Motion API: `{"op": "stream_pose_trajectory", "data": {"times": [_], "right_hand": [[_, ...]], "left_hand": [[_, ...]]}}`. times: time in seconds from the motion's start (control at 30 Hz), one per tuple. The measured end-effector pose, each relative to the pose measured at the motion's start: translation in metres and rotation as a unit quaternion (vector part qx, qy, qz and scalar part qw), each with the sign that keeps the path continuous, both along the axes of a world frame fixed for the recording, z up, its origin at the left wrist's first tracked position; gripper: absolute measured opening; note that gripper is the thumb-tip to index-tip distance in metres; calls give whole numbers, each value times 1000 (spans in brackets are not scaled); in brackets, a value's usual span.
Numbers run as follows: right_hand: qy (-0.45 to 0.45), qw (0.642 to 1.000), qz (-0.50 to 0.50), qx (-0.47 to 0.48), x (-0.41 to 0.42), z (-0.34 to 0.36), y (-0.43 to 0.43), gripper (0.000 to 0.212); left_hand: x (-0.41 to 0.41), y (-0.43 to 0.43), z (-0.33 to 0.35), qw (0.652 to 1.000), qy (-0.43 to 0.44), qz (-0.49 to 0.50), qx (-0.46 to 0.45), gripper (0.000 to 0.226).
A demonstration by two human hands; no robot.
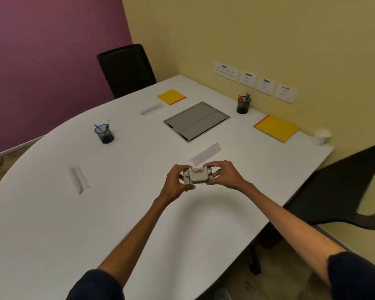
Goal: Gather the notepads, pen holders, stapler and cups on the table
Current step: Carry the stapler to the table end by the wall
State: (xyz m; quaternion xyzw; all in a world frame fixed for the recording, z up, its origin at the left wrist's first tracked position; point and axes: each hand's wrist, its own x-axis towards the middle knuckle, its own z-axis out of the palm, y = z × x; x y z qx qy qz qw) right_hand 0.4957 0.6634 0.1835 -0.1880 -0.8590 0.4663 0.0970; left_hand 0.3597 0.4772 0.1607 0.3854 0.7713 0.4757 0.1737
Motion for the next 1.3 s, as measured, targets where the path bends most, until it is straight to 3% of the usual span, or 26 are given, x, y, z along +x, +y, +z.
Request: {"op": "stream_pose_trajectory", "data": {"times": [0.2, 0.43, 0.7, 1.03, 1.17, 1.3], "right_hand": [[40, 997, -69, 0, 54, 11, -4, 62], [79, 983, -165, 15, 129, 24, 2, 61], [75, 974, -209, 50, 196, 45, 41, 58], [4, 947, -176, 268, 275, 69, 145, 71], [-11, 920, -173, 351, 309, 78, 196, 63], [-3, 913, -166, 374, 333, 83, 233, 59]], "left_hand": [[31, 15, 10, 991, 119, -57, 0, 66], [82, 51, 23, 976, 182, -115, 24, 66], [134, 110, 44, 963, 221, -149, 48, 63], [205, 224, 80, 943, 286, -167, 35, 61], [243, 276, 87, 928, 327, -177, 34, 63], [269, 313, 88, 924, 345, -164, 30, 64]]}}
